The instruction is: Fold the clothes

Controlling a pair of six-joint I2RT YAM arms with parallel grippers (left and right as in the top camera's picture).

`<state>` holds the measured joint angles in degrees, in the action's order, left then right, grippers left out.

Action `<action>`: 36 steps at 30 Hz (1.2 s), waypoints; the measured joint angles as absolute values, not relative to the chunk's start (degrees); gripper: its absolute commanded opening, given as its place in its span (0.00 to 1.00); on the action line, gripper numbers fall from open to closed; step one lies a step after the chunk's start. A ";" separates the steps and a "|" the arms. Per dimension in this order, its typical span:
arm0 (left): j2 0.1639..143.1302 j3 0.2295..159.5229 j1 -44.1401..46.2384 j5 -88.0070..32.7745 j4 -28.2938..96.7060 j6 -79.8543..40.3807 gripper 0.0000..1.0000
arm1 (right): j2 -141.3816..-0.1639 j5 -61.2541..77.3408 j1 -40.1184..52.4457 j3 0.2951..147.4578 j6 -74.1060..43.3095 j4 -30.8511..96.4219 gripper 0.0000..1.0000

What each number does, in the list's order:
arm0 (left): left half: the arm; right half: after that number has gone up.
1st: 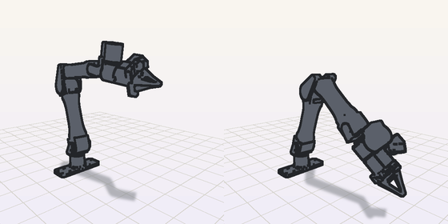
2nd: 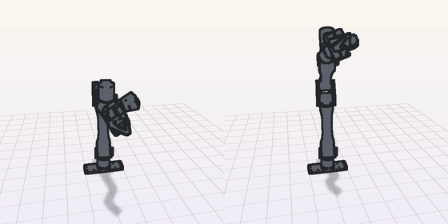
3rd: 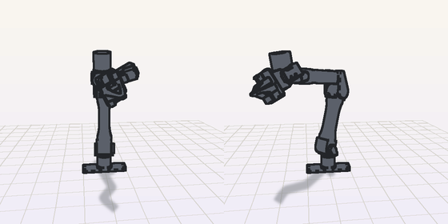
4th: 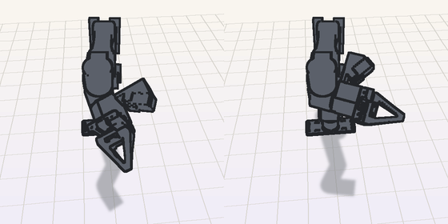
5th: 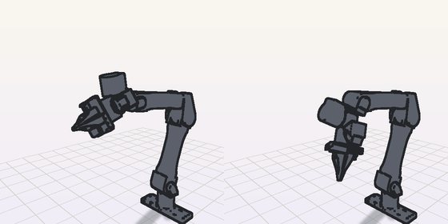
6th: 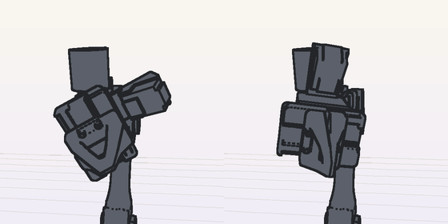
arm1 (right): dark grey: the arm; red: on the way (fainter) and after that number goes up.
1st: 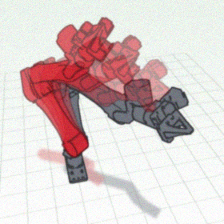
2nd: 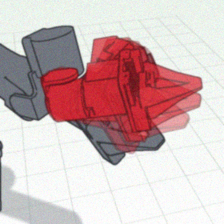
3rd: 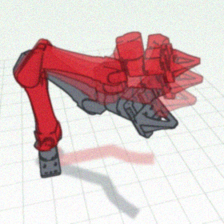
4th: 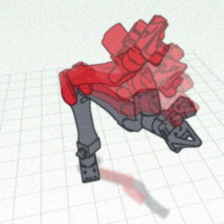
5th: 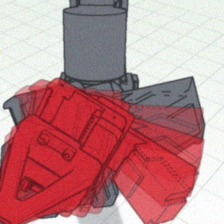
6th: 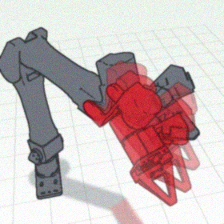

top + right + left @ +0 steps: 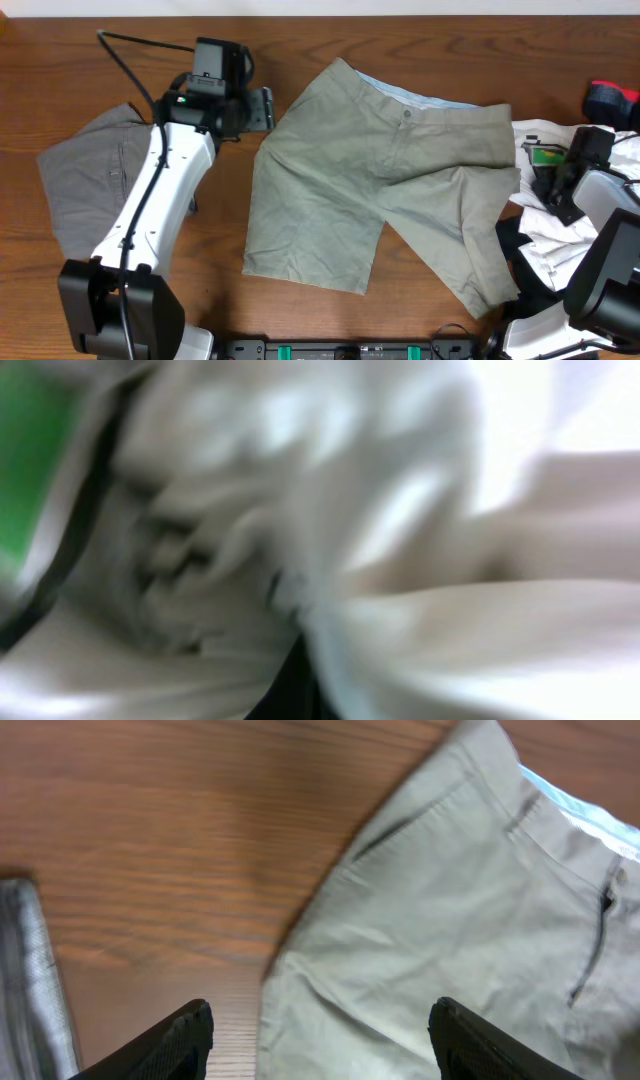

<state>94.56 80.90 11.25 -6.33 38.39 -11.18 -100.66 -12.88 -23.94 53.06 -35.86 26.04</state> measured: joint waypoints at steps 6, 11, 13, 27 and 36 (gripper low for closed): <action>95.59 80.90 16.14 -8.88 36.71 -2.61 0.71 | -100.66 -22.57 -31.11 54.43 -35.90 27.94 0.01; 101.69 80.90 18.59 -9.69 31.81 4.10 0.72 | -100.66 -21.41 -37.12 59.42 -35.75 30.22 0.01; 105.03 80.90 18.70 -9.89 28.88 6.09 0.75 | -100.66 -19.42 -38.09 62.17 -35.07 31.83 0.01; 119.92 80.88 18.72 -13.37 13.56 10.79 0.78 | -100.66 -8.12 -33.91 64.97 -32.12 39.35 0.24; 122.39 80.88 18.72 -16.56 14.09 11.25 0.06 | -100.66 -4.56 -29.34 64.97 -29.71 39.77 0.35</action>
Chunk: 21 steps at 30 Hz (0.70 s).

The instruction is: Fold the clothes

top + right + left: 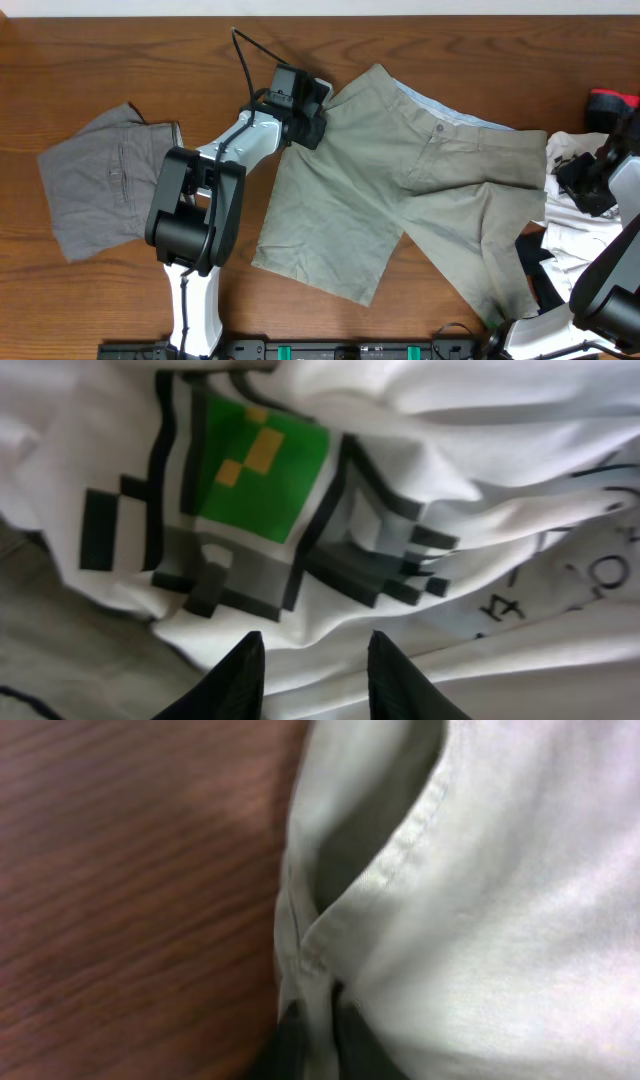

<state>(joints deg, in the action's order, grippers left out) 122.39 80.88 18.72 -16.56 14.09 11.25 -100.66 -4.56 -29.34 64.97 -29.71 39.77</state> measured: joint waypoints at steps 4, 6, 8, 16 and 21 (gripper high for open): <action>122.39 80.90 18.65 -14.79 16.53 11.40 0.06 | -100.66 -4.38 -29.10 64.23 -29.65 38.28 0.33; 122.23 80.93 18.55 -12.49 17.39 10.83 0.06 | -100.66 -4.27 -28.88 62.85 -29.52 35.88 0.28; 121.91 80.95 18.26 -9.15 18.41 9.69 0.06 | -100.66 -3.62 -28.49 60.47 -29.43 31.92 0.22; 121.49 80.95 13.65 -3.29 19.70 6.00 0.06 | -100.40 5.85 -25.17 47.33 -29.02 8.62 0.01; 121.49 80.95 13.26 -2.13 19.77 3.42 0.06 | -99.11 -0.23 -23.62 44.84 -31.05 6.46 0.01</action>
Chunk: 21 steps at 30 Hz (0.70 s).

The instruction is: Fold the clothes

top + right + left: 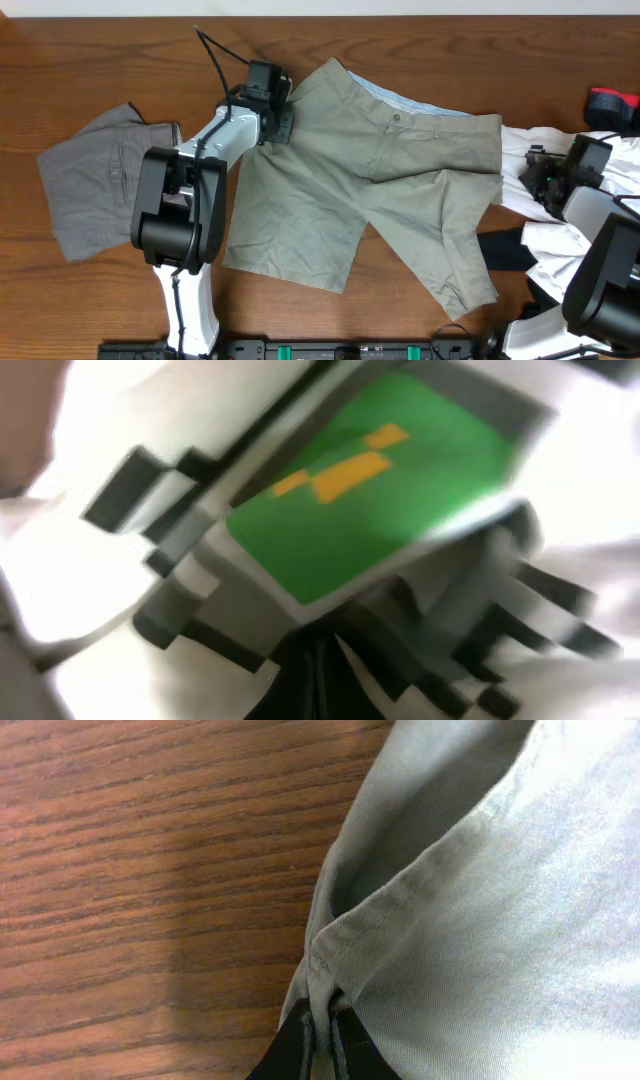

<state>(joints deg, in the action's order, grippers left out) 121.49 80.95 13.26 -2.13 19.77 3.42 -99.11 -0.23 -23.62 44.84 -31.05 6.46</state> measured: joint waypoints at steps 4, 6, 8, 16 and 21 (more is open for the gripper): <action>121.38 80.95 12.47 -2.17 20.51 -0.10 0.06 | -99.13 -12.93 -26.68 44.75 -31.53 6.26 0.01; 121.27 80.95 11.46 -2.20 21.08 -1.50 0.06 | -99.61 -15.81 -30.44 45.67 -31.14 7.29 0.01; 121.16 80.95 10.28 -2.15 21.58 -2.28 0.06 | -100.18 -17.10 -34.39 47.94 -30.94 8.62 0.01; 121.05 80.95 7.88 -1.76 22.35 -3.51 0.06 | -100.86 -17.17 -46.17 66.83 -26.02 21.74 0.02; 121.05 80.95 7.92 -1.37 22.35 -4.08 0.06 | -100.84 -2.31 -47.31 76.42 -19.55 30.24 0.42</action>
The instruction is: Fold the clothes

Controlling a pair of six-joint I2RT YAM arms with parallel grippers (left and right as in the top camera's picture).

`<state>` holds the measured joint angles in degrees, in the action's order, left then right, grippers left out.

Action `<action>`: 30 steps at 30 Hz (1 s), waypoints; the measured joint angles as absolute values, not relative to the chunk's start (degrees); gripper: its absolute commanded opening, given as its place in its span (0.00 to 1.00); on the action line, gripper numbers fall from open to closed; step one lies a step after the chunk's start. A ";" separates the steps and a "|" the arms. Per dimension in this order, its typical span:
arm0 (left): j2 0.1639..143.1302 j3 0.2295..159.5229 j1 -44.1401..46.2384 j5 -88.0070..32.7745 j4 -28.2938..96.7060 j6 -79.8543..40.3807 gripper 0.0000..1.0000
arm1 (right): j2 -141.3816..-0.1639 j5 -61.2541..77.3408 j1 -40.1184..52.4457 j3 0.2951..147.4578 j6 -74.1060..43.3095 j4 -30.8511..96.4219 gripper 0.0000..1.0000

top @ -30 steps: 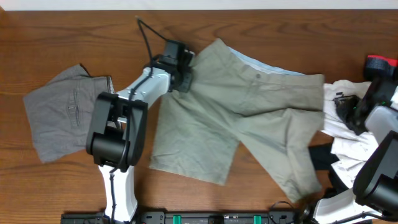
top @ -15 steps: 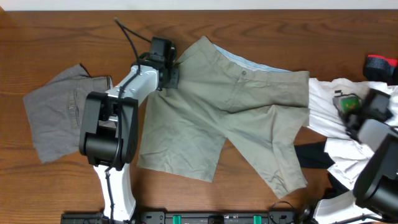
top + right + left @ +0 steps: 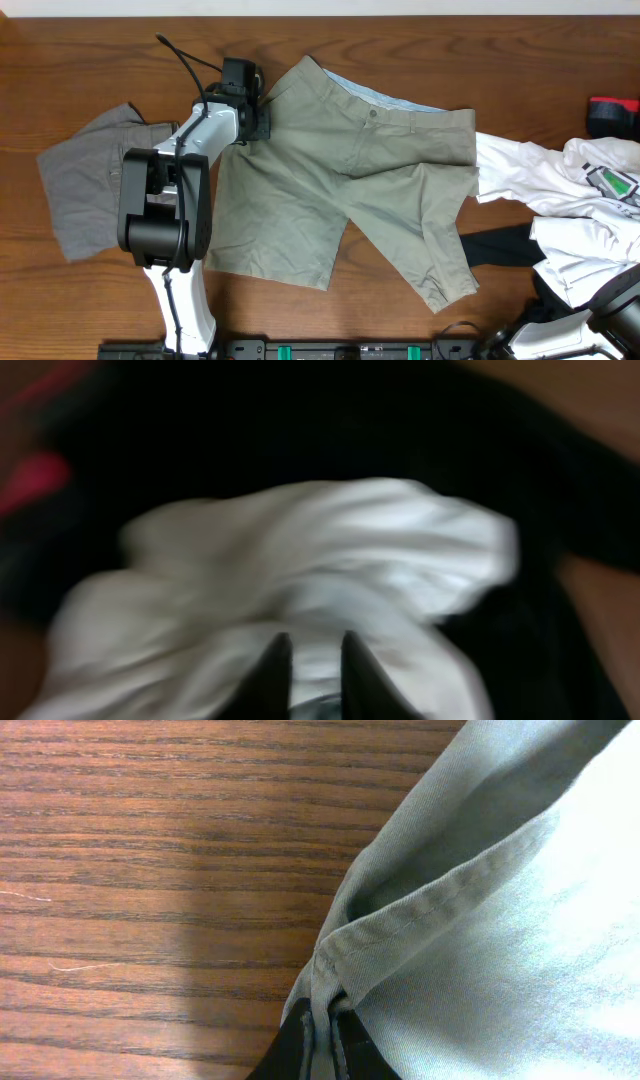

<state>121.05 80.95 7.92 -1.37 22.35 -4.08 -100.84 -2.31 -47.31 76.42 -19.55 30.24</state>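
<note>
Khaki shorts (image 3: 340, 170) lie spread flat mid-table in the overhead view, waistband at the back. My left gripper (image 3: 250, 108) is shut on the hem of their left side edge (image 3: 330, 955), low against the wood; the pinched fold shows between its fingers (image 3: 300, 1045). The right wrist view is blurred. In it my right gripper (image 3: 313, 642) stands nearly closed with cloth of the white shirt (image 3: 300, 560) between its fingers. The white shirt (image 3: 545, 185), with a green printed patch, lies at the right, apart from the shorts. The right gripper itself is outside the overhead view.
Folded grey shorts (image 3: 95, 190) lie at the far left. A black garment (image 3: 500, 245) pokes out from under the white shirt. A red and black object (image 3: 612, 108) sits at the back right. Part of my right arm (image 3: 615, 300) shows at the front right corner.
The khaki shorts and my left gripper now sit further left. The white shirt has shifted right, off the shorts. My right gripper has left the overhead view.
My left gripper was open over the wood beside the shorts, the right one buried in the shirt pile. Then the left was shut on the shorts' side hem and the right open over the printed patch. Then the right was shut on the shirt. Shorts now lie left, shirt right.
</note>
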 measured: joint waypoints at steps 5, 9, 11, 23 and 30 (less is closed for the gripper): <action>120.97 80.95 7.88 -0.91 22.55 -4.34 0.33 | -100.82 15.44 -43.75 77.17 -13.23 37.19 0.60; 120.81 80.95 7.53 -0.40 22.83 -4.64 0.47 | -100.82 17.32 -34.76 73.54 -9.74 38.72 0.65; 120.62 80.95 7.31 -0.08 23.05 -4.78 0.51 | -100.82 15.57 -29.54 70.37 -8.80 37.01 0.72; 119.15 80.95 7.27 -1.43 23.88 -4.75 0.54 | -100.84 -4.03 -14.76 53.87 -11.16 19.31 0.71; 119.13 80.95 7.29 -3.11 24.21 -4.75 0.54 | -100.77 -16.10 -17.56 51.31 -19.33 18.79 0.14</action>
